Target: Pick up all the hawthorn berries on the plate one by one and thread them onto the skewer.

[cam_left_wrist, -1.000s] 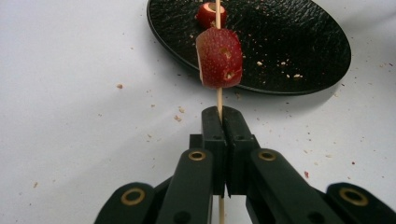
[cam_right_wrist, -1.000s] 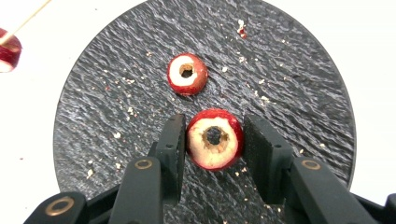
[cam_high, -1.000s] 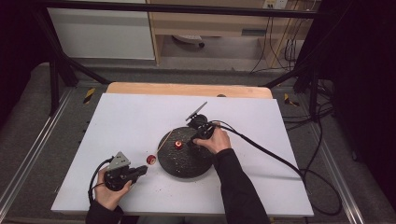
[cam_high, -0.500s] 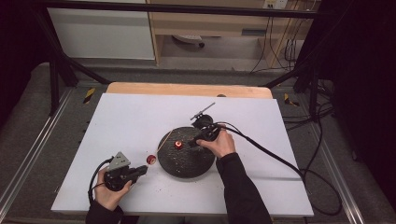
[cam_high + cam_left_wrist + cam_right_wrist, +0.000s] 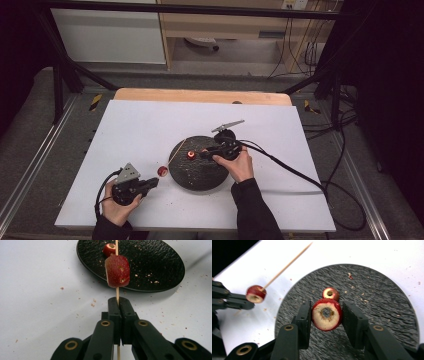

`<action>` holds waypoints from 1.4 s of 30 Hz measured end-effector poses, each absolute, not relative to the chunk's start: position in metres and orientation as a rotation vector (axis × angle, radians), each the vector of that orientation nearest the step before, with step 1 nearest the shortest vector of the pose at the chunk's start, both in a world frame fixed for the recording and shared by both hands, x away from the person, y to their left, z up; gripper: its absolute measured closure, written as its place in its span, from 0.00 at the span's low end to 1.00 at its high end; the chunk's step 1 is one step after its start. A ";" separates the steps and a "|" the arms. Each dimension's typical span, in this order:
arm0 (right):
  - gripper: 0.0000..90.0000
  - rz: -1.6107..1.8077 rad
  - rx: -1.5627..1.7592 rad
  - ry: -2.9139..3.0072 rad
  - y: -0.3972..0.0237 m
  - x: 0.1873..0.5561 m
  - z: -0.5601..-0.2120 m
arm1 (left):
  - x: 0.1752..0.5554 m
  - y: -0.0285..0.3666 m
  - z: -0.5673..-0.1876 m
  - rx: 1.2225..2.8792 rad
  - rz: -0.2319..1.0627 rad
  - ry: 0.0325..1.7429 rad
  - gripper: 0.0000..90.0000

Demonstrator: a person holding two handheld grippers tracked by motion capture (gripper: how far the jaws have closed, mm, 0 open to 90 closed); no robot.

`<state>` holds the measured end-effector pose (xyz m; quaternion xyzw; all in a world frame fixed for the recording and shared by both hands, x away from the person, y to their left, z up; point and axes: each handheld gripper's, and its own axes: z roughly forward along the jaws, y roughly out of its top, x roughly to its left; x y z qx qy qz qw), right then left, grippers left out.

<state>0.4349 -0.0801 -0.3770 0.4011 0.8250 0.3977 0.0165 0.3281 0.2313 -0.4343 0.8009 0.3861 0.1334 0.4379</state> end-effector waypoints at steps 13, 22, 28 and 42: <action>0.68 1.489 1.317 2.394 -0.085 0.412 -0.389 | 0.327 0.230 -0.434 1.991 0.333 0.951 0.98; 0.68 1.716 1.410 2.220 -0.090 0.404 -0.403 | 0.326 0.229 -0.434 1.991 0.334 0.947 0.98; 0.68 1.850 1.465 2.055 -0.091 0.397 -0.409 | 0.325 0.225 -0.435 1.993 0.326 0.940 0.98; 0.68 1.963 1.558 1.882 -0.087 0.394 -0.424 | 0.321 0.220 -0.434 1.984 0.320 0.928 0.98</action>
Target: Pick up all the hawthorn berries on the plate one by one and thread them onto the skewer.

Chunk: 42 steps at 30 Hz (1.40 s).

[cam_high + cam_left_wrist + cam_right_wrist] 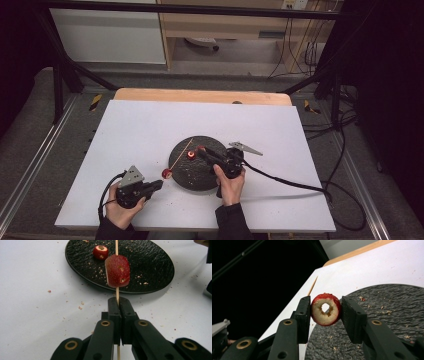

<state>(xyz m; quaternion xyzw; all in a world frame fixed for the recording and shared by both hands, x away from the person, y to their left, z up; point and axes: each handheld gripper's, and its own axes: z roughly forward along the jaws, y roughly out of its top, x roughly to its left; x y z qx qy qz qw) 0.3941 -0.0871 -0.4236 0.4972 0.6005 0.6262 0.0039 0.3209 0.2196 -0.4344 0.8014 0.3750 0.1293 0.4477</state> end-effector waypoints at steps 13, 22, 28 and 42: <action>0.68 2.069 1.596 1.716 -0.098 0.399 -0.414 | 0.316 0.204 -0.428 1.962 0.326 0.924 0.98; 0.68 2.163 1.602 1.547 -0.103 0.403 -0.403 | 0.313 0.191 -0.421 1.946 0.339 0.906 0.98; 0.68 2.193 1.604 1.495 -0.105 0.406 -0.400 | 0.312 0.183 -0.420 1.953 0.332 0.887 0.98; 0.68 2.200 1.600 1.458 -0.105 0.408 -0.401 | 0.312 0.177 -0.419 1.954 0.338 0.871 0.98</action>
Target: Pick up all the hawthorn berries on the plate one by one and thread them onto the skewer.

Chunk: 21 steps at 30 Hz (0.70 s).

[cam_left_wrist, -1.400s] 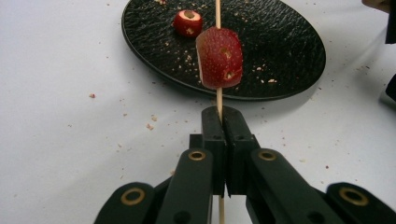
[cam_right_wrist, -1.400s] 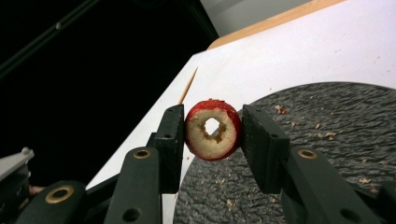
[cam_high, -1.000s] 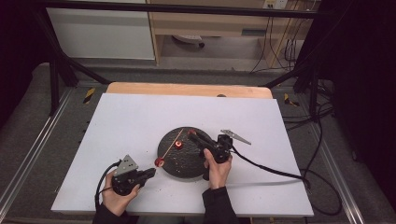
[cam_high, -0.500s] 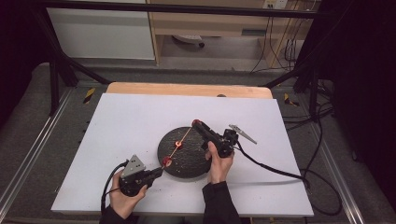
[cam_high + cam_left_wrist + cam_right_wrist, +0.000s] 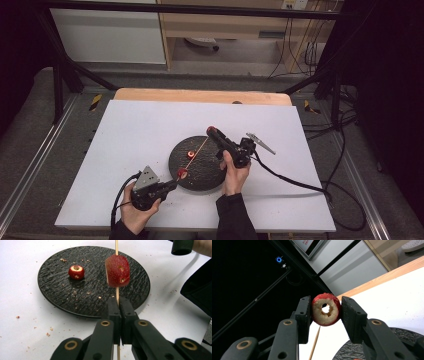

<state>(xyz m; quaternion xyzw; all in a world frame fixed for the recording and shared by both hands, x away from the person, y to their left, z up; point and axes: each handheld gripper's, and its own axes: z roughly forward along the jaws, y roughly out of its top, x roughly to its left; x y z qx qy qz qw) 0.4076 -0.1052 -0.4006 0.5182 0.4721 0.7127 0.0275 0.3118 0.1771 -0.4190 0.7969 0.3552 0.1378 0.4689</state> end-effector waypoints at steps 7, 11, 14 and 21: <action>0.68 2.206 1.601 1.462 -0.104 0.407 -0.402 | 0.313 0.174 -0.419 1.952 0.339 0.874 0.98; 0.68 2.202 1.600 1.469 -0.104 0.406 -0.403 | 0.314 0.172 -0.418 1.945 0.344 0.884 0.98; 0.68 2.199 1.602 1.476 -0.103 0.406 -0.404 | 0.315 0.168 -0.417 1.941 0.348 0.887 0.98; 0.68 2.198 1.602 1.483 -0.101 0.405 -0.406 | 0.320 0.159 -0.414 1.925 0.358 0.901 0.98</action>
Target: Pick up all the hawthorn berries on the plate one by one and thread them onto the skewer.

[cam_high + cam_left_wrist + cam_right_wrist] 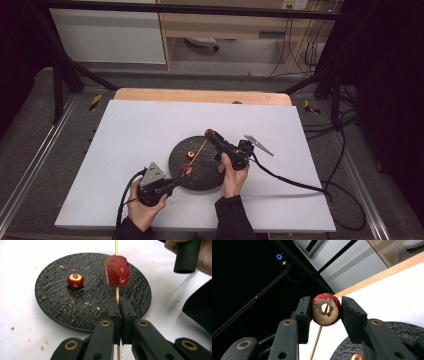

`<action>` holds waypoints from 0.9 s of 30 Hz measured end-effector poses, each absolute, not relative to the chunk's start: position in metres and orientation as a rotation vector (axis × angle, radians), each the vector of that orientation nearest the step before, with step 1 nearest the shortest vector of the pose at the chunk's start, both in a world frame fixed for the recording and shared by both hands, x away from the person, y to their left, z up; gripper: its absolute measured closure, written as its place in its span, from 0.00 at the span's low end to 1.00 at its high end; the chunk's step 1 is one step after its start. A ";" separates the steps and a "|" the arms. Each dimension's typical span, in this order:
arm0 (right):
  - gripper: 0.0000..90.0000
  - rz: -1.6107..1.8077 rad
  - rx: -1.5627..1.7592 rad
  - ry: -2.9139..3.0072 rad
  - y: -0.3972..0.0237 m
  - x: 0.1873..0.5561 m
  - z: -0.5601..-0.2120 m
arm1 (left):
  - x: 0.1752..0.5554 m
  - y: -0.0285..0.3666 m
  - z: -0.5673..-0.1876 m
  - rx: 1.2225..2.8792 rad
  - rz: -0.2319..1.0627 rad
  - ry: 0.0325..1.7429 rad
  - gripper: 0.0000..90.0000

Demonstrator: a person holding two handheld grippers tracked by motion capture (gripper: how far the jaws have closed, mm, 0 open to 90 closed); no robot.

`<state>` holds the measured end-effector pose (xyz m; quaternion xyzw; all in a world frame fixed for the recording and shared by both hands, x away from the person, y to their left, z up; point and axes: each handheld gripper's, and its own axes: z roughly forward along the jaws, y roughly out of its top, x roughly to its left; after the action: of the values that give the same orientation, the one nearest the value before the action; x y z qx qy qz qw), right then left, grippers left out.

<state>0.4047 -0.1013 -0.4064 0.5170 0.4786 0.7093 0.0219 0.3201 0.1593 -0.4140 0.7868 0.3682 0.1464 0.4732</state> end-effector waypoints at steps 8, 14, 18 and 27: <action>0.68 2.195 1.601 1.492 -0.101 0.402 -0.407 | 0.328 0.150 -0.409 1.920 0.361 0.902 0.98; 0.68 2.193 1.599 1.507 -0.100 0.400 -0.408 | 0.335 0.144 -0.404 1.908 0.365 0.903 0.98; 0.68 2.196 1.596 1.517 -0.099 0.397 -0.409 | 0.341 0.139 -0.401 1.904 0.366 0.901 0.98; 0.68 2.191 1.579 1.563 -0.097 0.390 -0.413 | 0.350 0.130 -0.394 1.897 0.368 0.896 0.98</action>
<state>0.3901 -0.0972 -0.4129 0.5059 0.5009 0.7022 0.0105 0.3502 0.1295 -0.3940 0.7791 0.3680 0.1510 0.4845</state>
